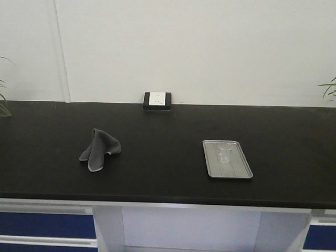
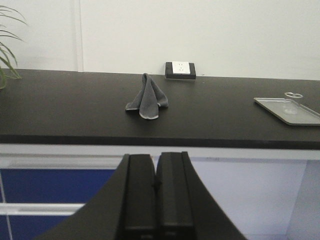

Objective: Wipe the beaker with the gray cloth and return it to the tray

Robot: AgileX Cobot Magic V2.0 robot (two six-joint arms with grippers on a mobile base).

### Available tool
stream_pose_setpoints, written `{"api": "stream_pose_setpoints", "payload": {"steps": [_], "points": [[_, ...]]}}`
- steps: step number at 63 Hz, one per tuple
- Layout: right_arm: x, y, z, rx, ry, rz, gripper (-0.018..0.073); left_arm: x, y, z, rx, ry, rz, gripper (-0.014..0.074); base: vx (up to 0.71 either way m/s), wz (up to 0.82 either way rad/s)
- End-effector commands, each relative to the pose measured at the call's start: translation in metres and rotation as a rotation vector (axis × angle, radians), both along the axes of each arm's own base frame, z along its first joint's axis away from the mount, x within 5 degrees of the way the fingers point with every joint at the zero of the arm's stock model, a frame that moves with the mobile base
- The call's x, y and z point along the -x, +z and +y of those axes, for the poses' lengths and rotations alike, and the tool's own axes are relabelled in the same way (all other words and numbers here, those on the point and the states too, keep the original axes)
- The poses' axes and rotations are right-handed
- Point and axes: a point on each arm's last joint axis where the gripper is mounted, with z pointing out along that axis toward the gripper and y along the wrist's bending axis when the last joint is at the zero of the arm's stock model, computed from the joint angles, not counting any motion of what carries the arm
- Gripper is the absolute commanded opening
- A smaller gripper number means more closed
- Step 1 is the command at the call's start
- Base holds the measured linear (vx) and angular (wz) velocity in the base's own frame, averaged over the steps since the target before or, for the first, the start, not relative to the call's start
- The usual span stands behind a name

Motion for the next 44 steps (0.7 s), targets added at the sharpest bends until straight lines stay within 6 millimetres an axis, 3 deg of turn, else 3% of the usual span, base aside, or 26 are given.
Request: {"api": "stream_pose_setpoints", "payload": {"steps": [1,44], "points": [[0.0005,0.0059,0.0009,0.016,0.01,-0.081,-0.0011,0.0,-0.0026,0.0004,0.014,0.005,-0.063,-0.0006,0.43,-0.04],[0.0005,0.0059,0.0009,0.016,0.01,-0.081,-0.0011,0.0,-0.0026,0.0004,0.014,0.005,-0.063,-0.0006,0.4,-0.05]]}}
